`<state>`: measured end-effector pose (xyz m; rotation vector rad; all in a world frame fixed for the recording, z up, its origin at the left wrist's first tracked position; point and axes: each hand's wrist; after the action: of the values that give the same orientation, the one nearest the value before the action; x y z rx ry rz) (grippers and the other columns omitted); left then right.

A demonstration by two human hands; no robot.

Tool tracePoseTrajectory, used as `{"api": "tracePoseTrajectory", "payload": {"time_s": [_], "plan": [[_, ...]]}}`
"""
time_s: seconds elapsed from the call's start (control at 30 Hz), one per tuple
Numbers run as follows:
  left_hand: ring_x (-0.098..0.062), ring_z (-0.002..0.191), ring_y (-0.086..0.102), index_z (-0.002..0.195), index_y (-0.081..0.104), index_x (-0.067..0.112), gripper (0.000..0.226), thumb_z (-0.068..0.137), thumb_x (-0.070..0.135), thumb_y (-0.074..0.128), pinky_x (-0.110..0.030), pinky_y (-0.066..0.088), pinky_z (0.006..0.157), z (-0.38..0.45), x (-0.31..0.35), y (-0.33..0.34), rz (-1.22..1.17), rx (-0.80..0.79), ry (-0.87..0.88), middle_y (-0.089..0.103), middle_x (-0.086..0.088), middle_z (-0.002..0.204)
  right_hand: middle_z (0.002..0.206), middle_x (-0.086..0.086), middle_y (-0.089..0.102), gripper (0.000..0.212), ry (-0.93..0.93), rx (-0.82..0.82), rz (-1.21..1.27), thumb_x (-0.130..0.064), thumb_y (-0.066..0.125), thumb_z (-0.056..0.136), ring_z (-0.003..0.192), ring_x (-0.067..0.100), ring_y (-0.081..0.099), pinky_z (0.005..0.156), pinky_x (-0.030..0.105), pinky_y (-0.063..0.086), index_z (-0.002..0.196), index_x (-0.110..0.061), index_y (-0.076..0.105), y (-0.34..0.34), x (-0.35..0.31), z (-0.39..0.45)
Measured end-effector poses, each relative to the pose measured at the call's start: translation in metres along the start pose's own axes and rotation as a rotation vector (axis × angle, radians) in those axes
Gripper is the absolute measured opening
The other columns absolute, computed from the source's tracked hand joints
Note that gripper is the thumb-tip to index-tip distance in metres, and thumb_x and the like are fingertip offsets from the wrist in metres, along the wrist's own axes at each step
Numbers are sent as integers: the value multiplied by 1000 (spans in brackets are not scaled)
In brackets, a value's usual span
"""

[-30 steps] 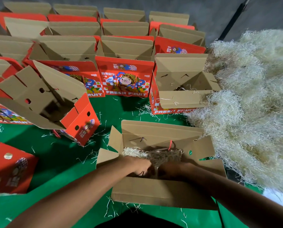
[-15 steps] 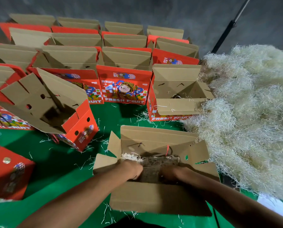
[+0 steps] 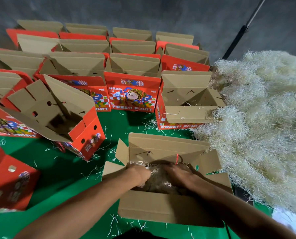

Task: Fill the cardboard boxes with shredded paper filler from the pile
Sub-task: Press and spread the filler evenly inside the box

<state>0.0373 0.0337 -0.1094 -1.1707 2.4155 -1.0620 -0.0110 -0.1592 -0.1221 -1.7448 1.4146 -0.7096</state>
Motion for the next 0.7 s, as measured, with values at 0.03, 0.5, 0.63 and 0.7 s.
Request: {"api": "tracePoseTrajectory", "payload": {"time_s": [0.03, 0.5, 0.63, 0.7], "plan": [[-34, 109, 63, 112, 67, 5, 24, 91, 15, 59, -39, 49, 90, 0, 2, -3, -25, 68, 30, 66, -16, 117, 132, 7, 62, 43, 15, 56, -54, -47, 40, 104, 121, 23, 57, 108, 33, 39, 130, -20, 61, 1, 2, -1], [-27, 120, 55, 127, 59, 7, 31, 96, 11, 56, -41, 42, 102, -26, 10, -7, 290, -3, -153, 60, -9, 128, 130, 13, 60, 31, 339, -25, 168, -11, 48, 101, 119, 30, 58, 101, 39, 46, 131, -9, 55, -8, -14, -36], [-29, 114, 59, 122, 60, 6, 30, 93, -1, 54, -42, 49, 99, -33, 17, -8, 113, 98, -106, 61, -12, 123, 130, 13, 60, 28, 314, -81, 277, -13, 46, 103, 120, 29, 57, 103, 34, 44, 128, -9, 58, -10, -22, -42], [-26, 97, 63, 119, 62, 5, 29, 91, -2, 55, -38, 53, 88, -39, 20, -11, -19, 154, -68, 62, -11, 109, 123, 13, 64, 27, 334, 17, 272, -8, 49, 99, 113, 28, 61, 97, 33, 47, 124, -9, 60, -17, -28, -41]]}}
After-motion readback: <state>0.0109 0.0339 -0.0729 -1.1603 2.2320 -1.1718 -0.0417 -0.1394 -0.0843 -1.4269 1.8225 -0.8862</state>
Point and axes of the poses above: each hand's wrist, its own z-axis towards the middle knuckle, its own y-axis out of the palm, x = y × z
